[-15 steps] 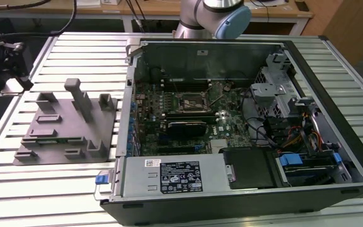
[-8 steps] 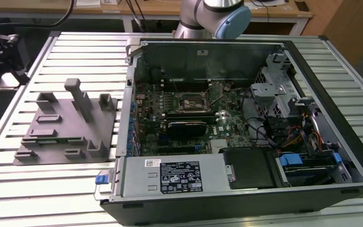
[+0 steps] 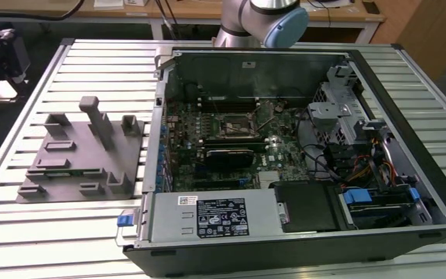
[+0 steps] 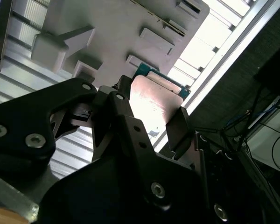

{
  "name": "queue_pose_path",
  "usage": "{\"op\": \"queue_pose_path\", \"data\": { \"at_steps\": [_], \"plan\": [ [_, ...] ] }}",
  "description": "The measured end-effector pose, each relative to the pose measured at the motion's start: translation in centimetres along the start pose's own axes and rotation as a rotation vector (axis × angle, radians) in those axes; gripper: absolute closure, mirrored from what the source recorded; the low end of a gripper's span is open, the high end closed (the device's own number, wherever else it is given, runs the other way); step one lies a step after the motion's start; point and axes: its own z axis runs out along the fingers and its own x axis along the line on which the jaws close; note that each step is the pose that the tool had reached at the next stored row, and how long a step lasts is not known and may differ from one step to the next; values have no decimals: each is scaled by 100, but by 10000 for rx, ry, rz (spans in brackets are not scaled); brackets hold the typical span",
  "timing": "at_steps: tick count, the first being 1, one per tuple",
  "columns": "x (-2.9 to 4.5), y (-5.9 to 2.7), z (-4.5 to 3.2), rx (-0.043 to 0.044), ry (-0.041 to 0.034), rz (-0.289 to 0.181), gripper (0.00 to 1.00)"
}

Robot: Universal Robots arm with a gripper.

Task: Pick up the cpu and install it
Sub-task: 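Pick up the cpu and move it towards the insertion slot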

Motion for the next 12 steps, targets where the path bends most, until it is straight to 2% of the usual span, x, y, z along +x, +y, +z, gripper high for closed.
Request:
{"op": "queue_pose_path", "data": {
  "at_steps": [6, 12],
  "plan": [
    [-5, 1, -123, 0, -30, -1, 46],
    [-12, 3, -288, 0, -41, -1, 46]
  ]
}}
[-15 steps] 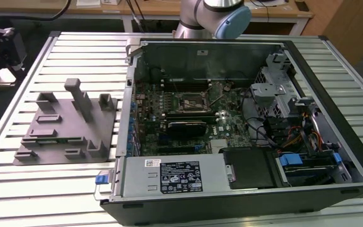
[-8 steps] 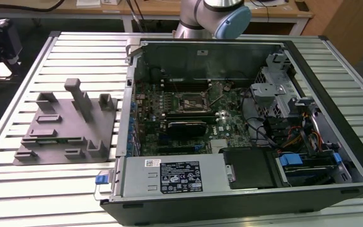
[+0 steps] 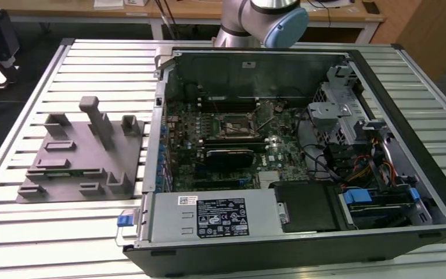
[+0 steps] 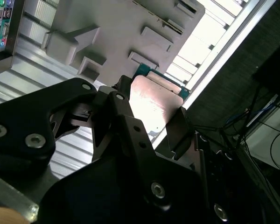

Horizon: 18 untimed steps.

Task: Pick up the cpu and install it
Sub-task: 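Pick up the cpu and move it towards the insertion slot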

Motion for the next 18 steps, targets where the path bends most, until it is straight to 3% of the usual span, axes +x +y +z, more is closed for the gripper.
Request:
{"op": "queue_pose_path", "data": {
  "at_steps": [4, 10, 18],
  "plan": [
    [-4, 1, -83, 0, -6, 0, 46],
    [-11, 2, -92, 1, -3, 1, 46],
    [-154, 3, -83, 0, -6, 0, 46]
  ]
}}
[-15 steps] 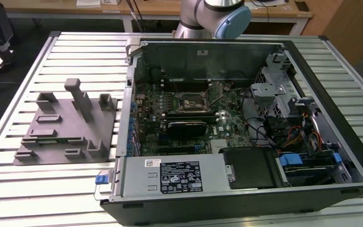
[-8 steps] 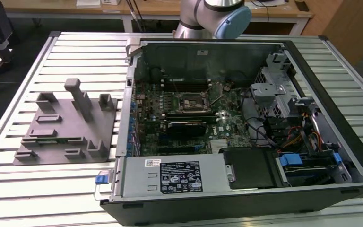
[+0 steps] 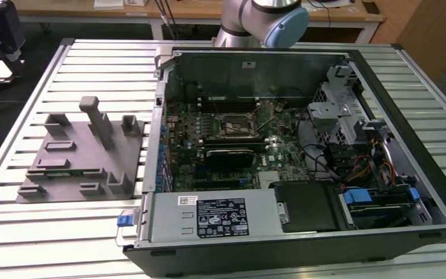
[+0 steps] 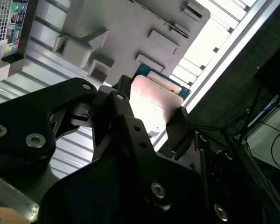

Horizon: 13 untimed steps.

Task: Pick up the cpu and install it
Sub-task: 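Pick up the cpu and move it towards the insertion slot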

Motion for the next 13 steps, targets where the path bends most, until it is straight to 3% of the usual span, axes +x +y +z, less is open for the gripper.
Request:
{"op": "queue_pose_path", "data": {
  "at_steps": [13],
  "plan": [
    [-287, 3, 13, 0, 0, 0, 46]
  ]
}}
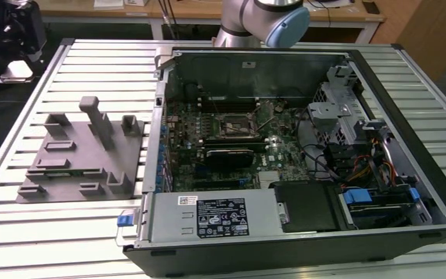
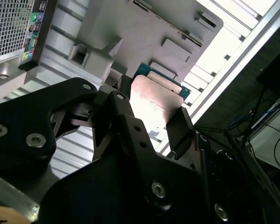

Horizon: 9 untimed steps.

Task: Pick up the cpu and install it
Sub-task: 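Pick up the cpu and move it towards the insertion slot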

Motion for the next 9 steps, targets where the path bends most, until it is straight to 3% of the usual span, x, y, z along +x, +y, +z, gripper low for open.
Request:
{"op": "queue_pose_path", "data": {
  "at_steps": [9],
  "plan": [
    [-230, 3, 10, 0, 0, 0, 46]
  ]
}}
